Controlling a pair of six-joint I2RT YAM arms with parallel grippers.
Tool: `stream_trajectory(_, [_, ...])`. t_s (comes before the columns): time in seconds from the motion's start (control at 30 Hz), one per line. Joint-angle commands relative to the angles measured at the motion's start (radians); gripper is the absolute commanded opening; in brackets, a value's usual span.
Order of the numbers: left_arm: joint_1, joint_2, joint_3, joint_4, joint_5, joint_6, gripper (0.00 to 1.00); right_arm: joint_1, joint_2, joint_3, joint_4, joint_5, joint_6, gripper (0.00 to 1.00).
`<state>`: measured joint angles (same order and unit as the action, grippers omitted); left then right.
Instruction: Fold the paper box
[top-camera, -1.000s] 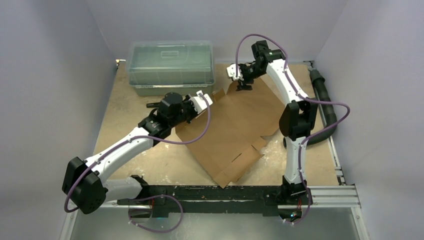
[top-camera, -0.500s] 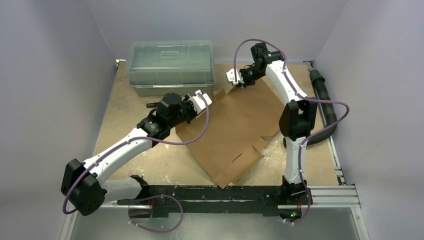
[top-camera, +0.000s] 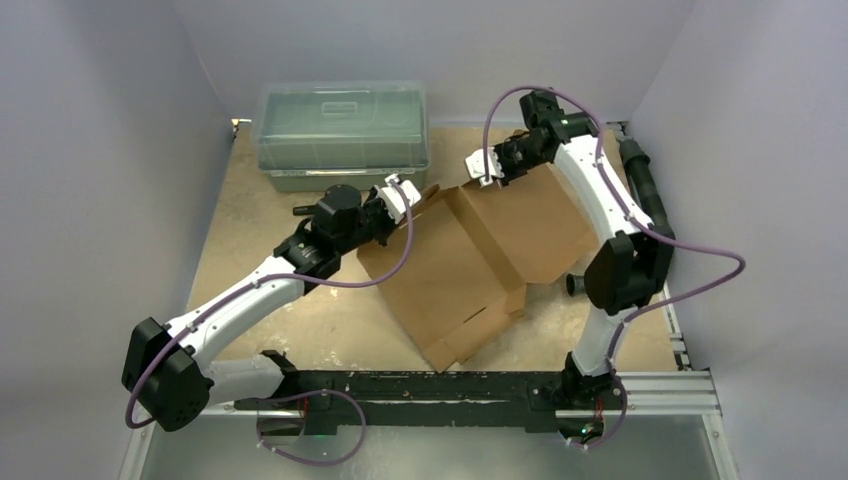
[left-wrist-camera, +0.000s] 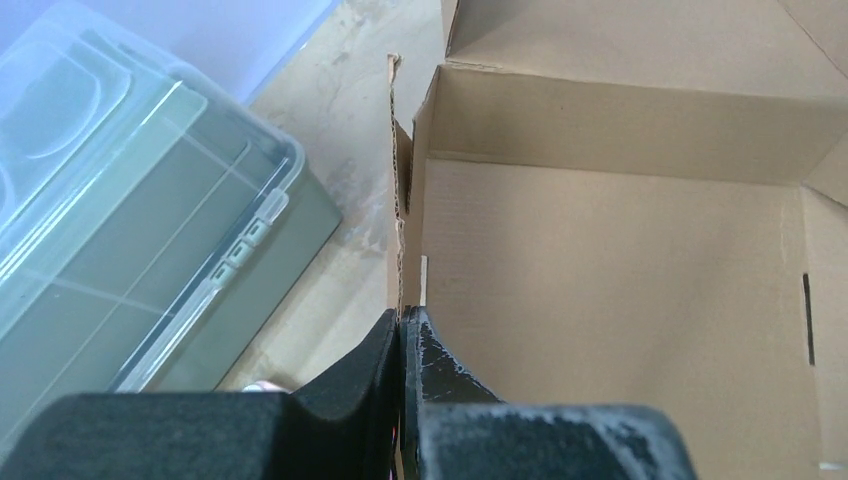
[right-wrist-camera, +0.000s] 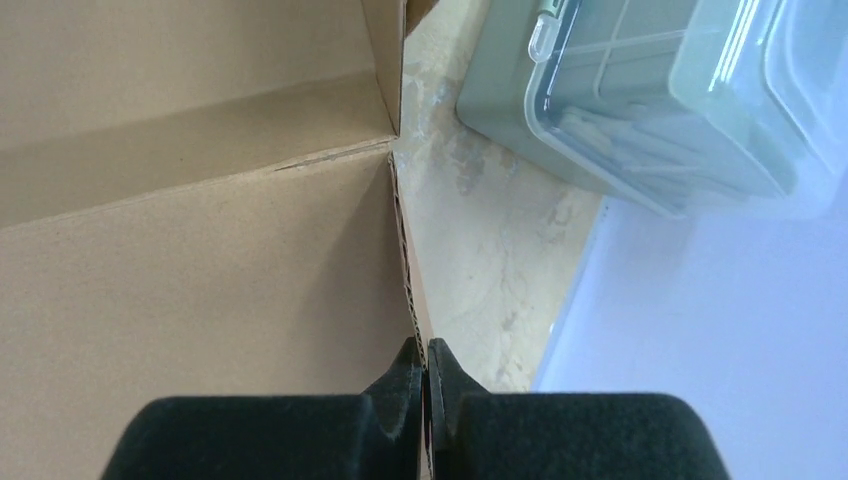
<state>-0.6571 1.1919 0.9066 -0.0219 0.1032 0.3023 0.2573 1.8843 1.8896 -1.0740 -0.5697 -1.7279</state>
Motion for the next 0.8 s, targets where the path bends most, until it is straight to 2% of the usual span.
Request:
stream_trajectory(0.0, [-0.004,-0.006,-0.011,0.052,0.091,-0.086,0.0,0.006,-0.114,-0.076,0.037,0.007,0.013,0.0])
stream_trajectory(0.23, [-0.005,0.02,-0.004,0.057,0.127,-0.206,0.0,0.007,-0.224,-0.225,0.135,0.047,0.149,0.04])
stream_trajectory(0.43, [-0.005,0.046,-0.046,0.104,0.151,-0.344,0.0,0.006,-0.268,-0.39,0.293,0.08,0.369,0.11])
stream_trajectory(0.57, [-0.004,0.056,-0.072,0.123,0.122,-0.411,0.0,0.006,-0.29,-0.459,0.384,0.102,0.554,0.22])
stream_trajectory(0.67, [-0.004,0.057,-0.094,0.155,0.116,-0.442,0.0,0.005,-0.327,-0.503,0.433,0.085,0.736,0.37])
stream_trajectory(0.77, [-0.005,0.075,-0.091,0.163,0.124,-0.455,0.0,0.005,-0.382,-0.561,0.438,0.056,0.793,0.48])
